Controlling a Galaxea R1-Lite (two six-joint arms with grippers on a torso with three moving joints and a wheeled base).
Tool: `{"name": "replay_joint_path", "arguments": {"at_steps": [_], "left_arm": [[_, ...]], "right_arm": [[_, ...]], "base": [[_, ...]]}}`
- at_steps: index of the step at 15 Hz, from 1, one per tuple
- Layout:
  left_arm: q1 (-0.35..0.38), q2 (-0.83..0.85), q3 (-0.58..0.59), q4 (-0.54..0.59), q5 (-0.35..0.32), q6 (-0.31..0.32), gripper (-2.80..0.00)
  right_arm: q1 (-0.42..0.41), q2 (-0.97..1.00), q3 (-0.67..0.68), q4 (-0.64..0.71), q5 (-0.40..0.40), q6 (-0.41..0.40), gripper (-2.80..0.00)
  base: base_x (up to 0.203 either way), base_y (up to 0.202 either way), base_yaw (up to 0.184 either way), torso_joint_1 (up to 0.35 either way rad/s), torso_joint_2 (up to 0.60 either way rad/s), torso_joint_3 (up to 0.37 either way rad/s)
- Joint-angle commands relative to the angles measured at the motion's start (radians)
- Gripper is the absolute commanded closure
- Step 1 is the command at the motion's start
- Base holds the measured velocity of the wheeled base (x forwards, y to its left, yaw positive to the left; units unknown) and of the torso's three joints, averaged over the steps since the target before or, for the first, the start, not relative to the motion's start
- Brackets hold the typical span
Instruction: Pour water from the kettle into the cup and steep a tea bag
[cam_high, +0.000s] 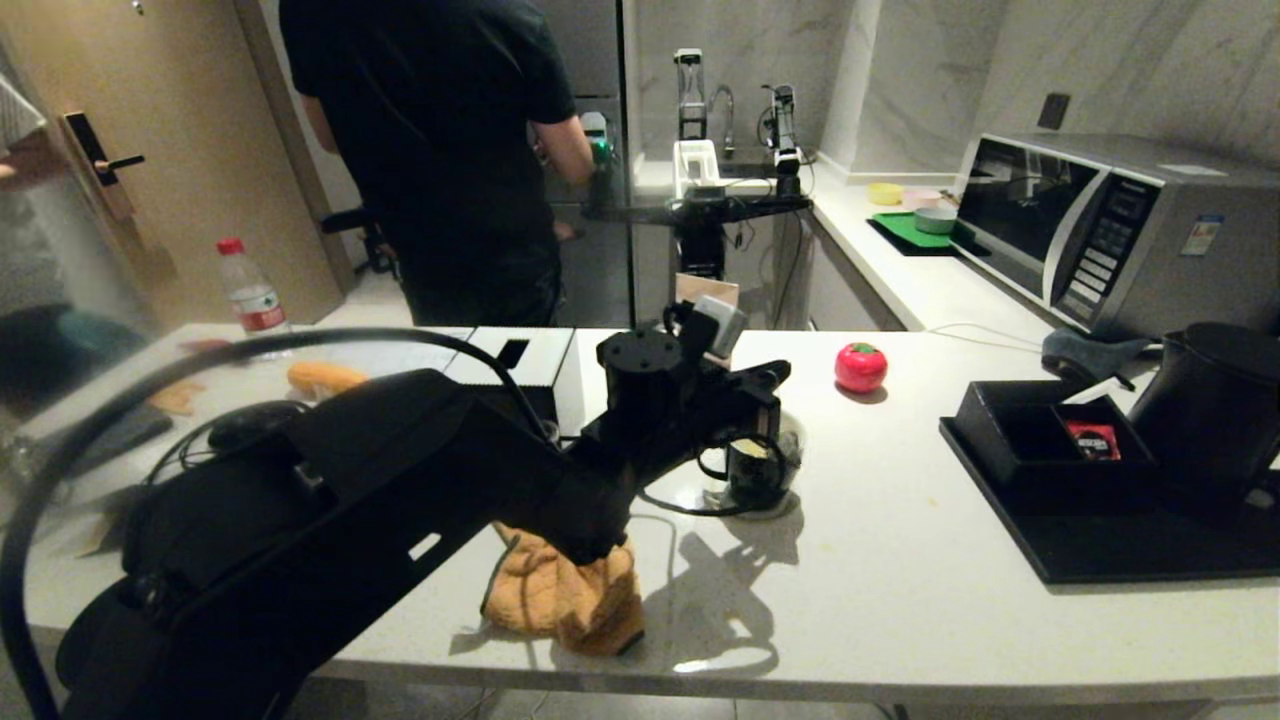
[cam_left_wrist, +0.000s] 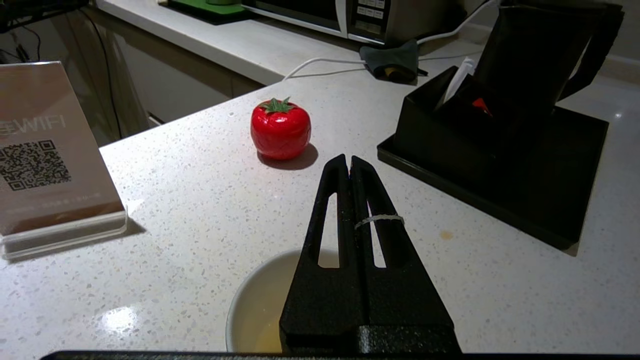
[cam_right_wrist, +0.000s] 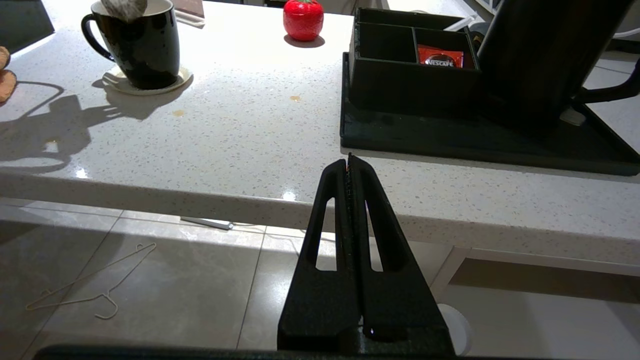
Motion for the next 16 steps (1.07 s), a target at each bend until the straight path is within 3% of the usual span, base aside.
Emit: {"name": "replay_joint_path", "arguments": {"at_steps": [1, 16], "left_arm": [[0.0, -0.001, -0.003, -0.006, -0.001, -0.001, 0.0], [0.037, 0.053, -0.005, -0.014, 0.002, -0.001, 0.0]], "right_arm": [[0.0, 0.001, 0.0, 0.0, 0.0, -0.001, 0.0], [0.0, 0.001, 0.0, 0.0, 0.0, -0.001, 0.0]], "base": [[0.0, 0.0, 0.0, 0.0, 0.0, 0.0], [0.0, 0.0, 0.0, 0.0, 0.0, 0.0]]}}
